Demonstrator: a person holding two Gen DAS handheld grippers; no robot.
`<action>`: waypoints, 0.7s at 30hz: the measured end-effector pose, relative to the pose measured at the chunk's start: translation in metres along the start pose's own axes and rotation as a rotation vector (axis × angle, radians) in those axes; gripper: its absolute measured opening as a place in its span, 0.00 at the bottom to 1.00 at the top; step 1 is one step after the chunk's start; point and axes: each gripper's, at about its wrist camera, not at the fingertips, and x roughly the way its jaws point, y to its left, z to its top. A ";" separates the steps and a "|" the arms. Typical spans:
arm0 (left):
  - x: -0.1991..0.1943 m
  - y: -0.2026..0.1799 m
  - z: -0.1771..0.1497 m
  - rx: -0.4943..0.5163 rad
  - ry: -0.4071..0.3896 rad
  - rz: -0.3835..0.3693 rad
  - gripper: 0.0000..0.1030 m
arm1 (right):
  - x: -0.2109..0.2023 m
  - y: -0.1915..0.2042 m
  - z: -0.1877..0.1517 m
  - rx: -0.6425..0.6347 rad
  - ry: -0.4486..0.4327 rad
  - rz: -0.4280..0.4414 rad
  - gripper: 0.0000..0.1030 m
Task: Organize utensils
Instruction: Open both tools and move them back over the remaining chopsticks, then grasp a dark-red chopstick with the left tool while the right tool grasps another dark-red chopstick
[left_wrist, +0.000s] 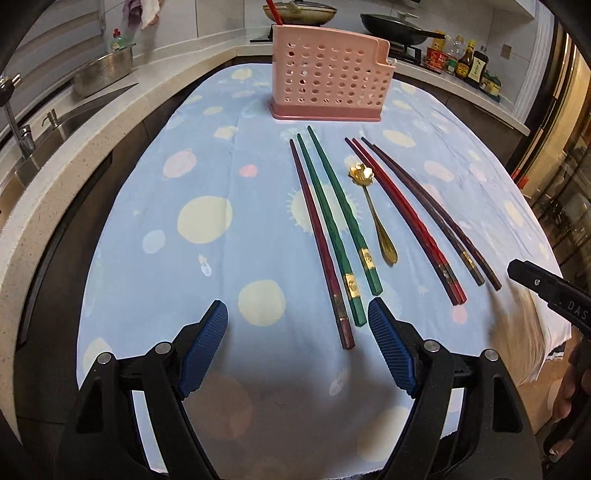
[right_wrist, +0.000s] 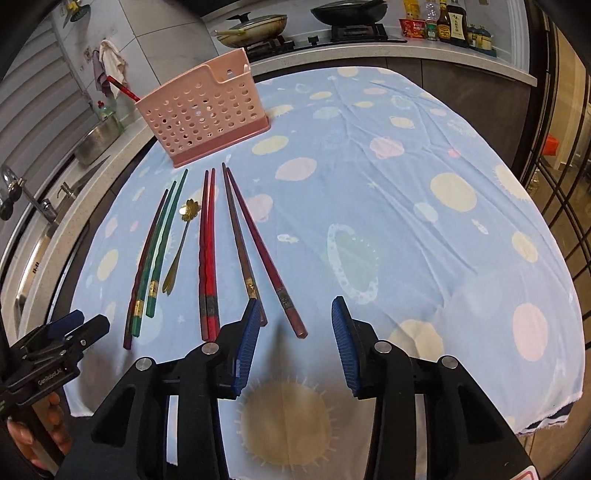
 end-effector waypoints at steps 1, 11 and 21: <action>0.002 -0.002 -0.002 0.006 0.005 0.003 0.72 | 0.002 0.000 -0.001 -0.001 0.004 0.000 0.35; 0.020 0.005 -0.009 0.002 0.039 0.024 0.68 | 0.016 0.004 0.001 -0.016 0.014 -0.003 0.32; 0.026 0.002 -0.002 -0.002 0.049 0.012 0.68 | 0.030 0.009 0.004 -0.026 0.030 0.003 0.24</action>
